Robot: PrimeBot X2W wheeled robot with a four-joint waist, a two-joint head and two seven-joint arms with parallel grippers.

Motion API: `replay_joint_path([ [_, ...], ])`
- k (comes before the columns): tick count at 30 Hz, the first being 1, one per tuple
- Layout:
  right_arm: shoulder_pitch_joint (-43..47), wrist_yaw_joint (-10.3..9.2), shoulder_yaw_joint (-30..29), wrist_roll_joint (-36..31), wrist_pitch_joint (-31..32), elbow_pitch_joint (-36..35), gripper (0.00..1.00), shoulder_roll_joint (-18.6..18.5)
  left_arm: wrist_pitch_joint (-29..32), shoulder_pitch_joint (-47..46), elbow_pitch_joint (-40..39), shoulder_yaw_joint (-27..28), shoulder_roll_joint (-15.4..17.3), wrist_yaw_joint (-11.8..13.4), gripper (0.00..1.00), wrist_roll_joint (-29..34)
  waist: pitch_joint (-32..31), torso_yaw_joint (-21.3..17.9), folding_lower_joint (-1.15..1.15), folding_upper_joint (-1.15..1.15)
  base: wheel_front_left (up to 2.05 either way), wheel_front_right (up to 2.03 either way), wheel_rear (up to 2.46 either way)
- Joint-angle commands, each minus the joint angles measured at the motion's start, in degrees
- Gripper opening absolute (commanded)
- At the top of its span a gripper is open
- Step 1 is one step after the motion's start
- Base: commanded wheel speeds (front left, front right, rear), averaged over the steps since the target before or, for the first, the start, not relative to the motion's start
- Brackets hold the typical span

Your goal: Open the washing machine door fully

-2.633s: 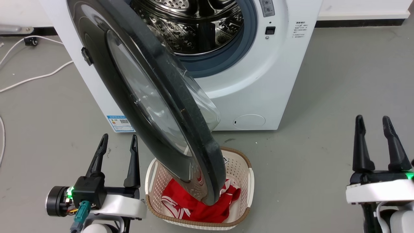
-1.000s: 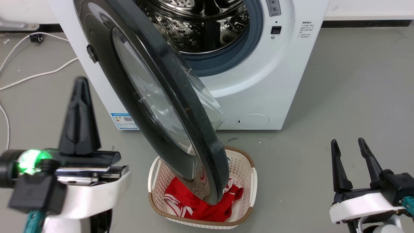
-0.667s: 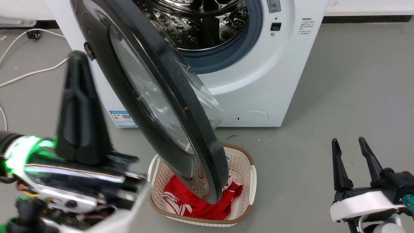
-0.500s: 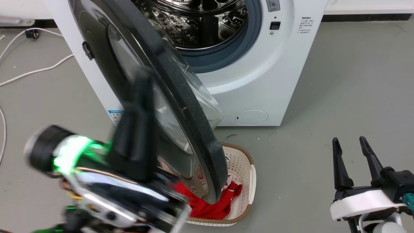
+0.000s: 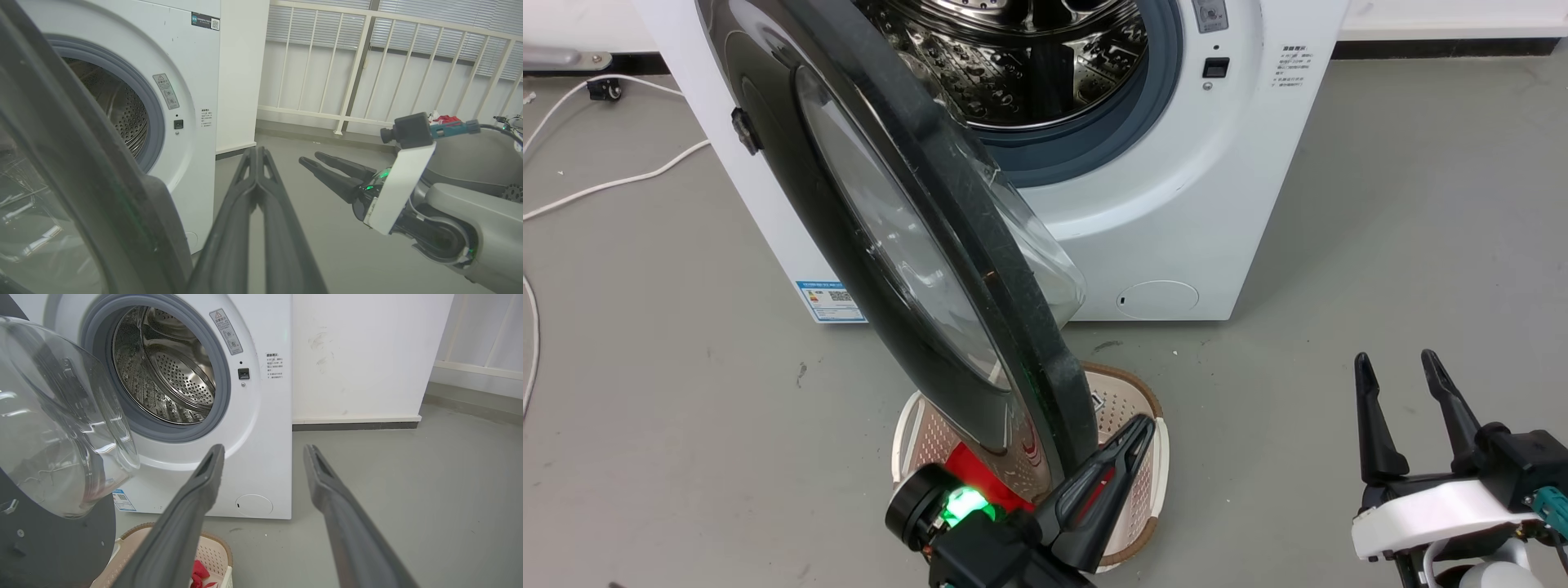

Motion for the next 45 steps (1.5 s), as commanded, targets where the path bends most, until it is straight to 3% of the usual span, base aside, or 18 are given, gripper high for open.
replay_joint_path([
  [1,0.09,-0.04,0.11,0.46,-0.07,0.14,1.0,0.13,1.0,0.58,1.39,0.13,0.36,0.36,0.0,-0.15,0.0,-0.03,0.0,0.0,0.0,0.0,0.0],
  [14,-0.55,-0.04,0.93,0.74,-0.17,1.26,1.0,0.12,-0.03,-5.88,11.96,1.54,-1.93,1.62,0.0,-0.36,0.35,-1.59,0.0,0.0,0.0,0.0,0.0],
  [22,-0.85,-0.04,1.22,1.29,-0.42,1.96,1.0,0.12,-1.23,-7.1,16.53,3.81,-2.27,3.82,0.0,-1.37,0.55,-2.14,0.0,0.0,0.0,0.0,0.0],
  [31,-0.81,-0.04,1.07,1.8,-0.58,2.57,1.0,0.12,-1.8,-5.52,16.53,5.28,-0.98,5.5,0.0,-1.6,0.71,-1.8,0.0,0.0,0.0,0.0,0.0],
  [45,-0.6,-0.04,0.74,1.68,0.53,2.29,1.0,0.12,-3.07,5.19,8.04,6.78,2.06,11.33,0.0,-0.68,0.43,2.04,0.0,0.0,0.0,0.0,0.0],
])
